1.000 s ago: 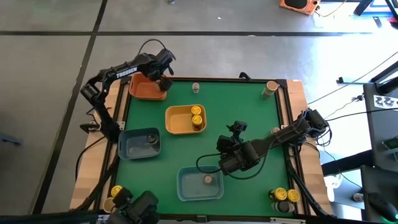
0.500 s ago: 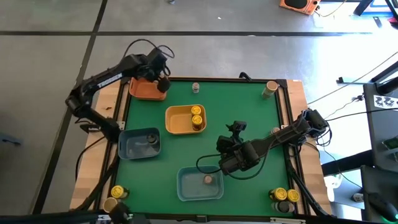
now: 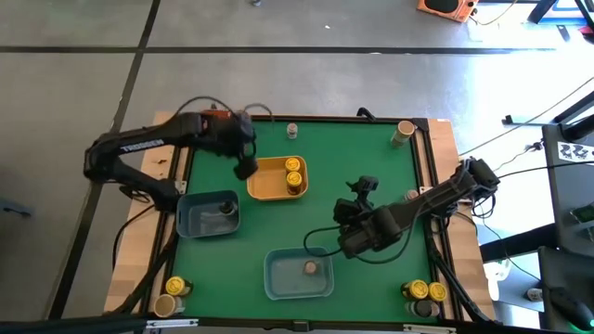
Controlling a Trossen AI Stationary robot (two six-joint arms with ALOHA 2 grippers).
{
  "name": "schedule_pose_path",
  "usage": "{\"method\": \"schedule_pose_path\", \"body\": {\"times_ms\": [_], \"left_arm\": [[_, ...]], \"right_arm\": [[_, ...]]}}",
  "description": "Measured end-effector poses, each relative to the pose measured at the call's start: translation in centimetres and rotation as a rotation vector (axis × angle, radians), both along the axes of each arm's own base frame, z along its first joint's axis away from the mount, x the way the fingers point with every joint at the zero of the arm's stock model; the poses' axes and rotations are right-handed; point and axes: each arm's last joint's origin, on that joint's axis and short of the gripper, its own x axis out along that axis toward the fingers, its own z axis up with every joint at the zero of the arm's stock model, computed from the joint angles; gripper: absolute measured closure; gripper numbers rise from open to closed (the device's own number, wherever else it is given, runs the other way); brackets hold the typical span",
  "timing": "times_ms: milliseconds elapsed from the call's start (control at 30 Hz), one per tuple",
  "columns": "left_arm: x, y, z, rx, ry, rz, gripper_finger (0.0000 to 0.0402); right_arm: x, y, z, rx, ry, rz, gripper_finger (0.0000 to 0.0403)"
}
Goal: Sort spices by type
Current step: Put the yellow seasoning bottle into the yellow bin
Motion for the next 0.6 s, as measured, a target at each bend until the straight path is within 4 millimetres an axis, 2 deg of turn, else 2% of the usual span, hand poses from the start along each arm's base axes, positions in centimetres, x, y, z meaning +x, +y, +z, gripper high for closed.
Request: {"method": "schedule_pose_path", "body": {"times_ms": [133, 300, 433, 600], "left_arm": [[0.6, -3.5, 0.0, -0.035, -0.018, -0.078, 0.008], [0.7, -7.3, 0.0, -0.091, -0.048, -0.129, 0.008], [0.5, -9.9, 0.0, -0.14, -0.064, -0.147, 0.008], [0.0, -12.2, 0.0, -0.198, -0.078, -0.137, 0.008]], "right_arm": [[-1.4, -0.7, -1.3, 0.035, -0.019, -0.002, 0.0107], [-2.8, -1.4, -1.9, 0.111, -0.072, -0.001, 0.0107], [-3.0, -1.4, -2.3, 0.155, -0.126, 0.011, 0.0107], [-2.9, -1.3, -3.3, 0.185, -0.128, 0.02, 0.0107]]}}
